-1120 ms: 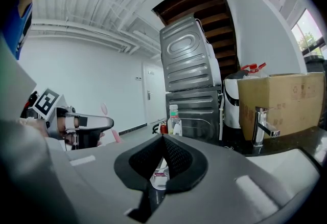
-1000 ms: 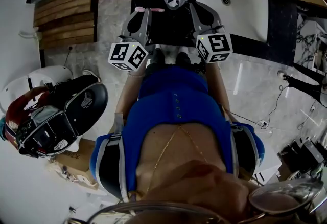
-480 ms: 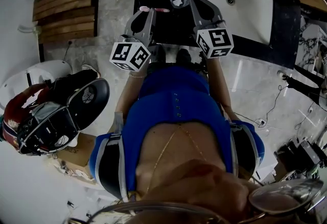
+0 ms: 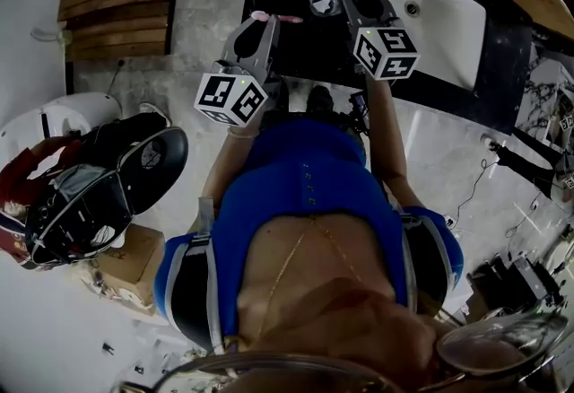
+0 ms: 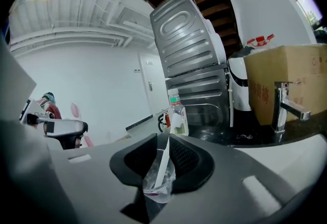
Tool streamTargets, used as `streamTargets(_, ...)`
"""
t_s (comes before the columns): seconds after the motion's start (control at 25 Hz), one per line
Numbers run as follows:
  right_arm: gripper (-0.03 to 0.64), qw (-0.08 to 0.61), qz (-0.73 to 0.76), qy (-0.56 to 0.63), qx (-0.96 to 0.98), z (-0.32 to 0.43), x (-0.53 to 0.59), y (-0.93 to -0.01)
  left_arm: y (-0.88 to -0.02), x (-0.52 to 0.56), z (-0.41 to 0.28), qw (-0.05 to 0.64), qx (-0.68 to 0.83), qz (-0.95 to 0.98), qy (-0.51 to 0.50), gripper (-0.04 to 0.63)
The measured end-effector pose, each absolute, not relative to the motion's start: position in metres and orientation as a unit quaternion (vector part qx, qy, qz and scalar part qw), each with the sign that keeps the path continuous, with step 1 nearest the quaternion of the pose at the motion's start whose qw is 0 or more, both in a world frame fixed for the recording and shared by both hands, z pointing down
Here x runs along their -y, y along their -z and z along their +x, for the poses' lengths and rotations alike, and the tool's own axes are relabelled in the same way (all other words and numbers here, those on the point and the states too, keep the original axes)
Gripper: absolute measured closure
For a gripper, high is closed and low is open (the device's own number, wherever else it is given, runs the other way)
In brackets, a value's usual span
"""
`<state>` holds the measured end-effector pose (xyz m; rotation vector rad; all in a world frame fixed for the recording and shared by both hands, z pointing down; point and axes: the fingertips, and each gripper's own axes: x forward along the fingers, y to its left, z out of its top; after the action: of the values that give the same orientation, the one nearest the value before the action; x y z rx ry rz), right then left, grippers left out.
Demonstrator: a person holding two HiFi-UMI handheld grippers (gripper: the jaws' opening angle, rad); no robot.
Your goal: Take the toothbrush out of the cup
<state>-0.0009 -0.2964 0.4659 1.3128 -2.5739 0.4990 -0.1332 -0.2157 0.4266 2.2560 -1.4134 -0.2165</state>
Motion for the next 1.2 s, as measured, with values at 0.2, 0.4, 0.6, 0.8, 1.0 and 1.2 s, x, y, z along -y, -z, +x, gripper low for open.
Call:
streamTargets(0.2,0.535,0.117,0.453,-0.178,0.866,-0.006,0.312,-0.479,-0.432,0.215,-0.142,0.234,0.523,0.816,0.074,0.575)
streamTargets(0.4,0.557,0.123,0.461,-0.178,0.861,-0.009,0.322,-0.486,-0.439,0.213,-0.151,0.24,0.533,0.808,0.076,0.575)
streamTargets(0.6,0.585,0.109,0.457,-0.19,0.862,-0.011,0.323,-0.492,-0.445,0.214,-0.159,0.238,0.535,0.807,0.073,0.575)
streamTargets(0.8,0.603,0.091,0.451,-0.185,0.868,-0.008,0.321,-0.482,-0.441,0.214,-0.16,0.231,0.536,0.809,0.07,0.575)
streamTargets(1.0,0.604,0.061,0.445,-0.168,0.878,-0.004,0.315,-0.466,-0.44,0.213,-0.156,0.23,0.529,0.814,0.073,0.575)
streamTargets(1.2,0.604,0.017,0.449,-0.145,0.882,0.008,0.31,-0.436,-0.434,0.212,-0.15,0.226,0.521,0.819,0.074,0.575)
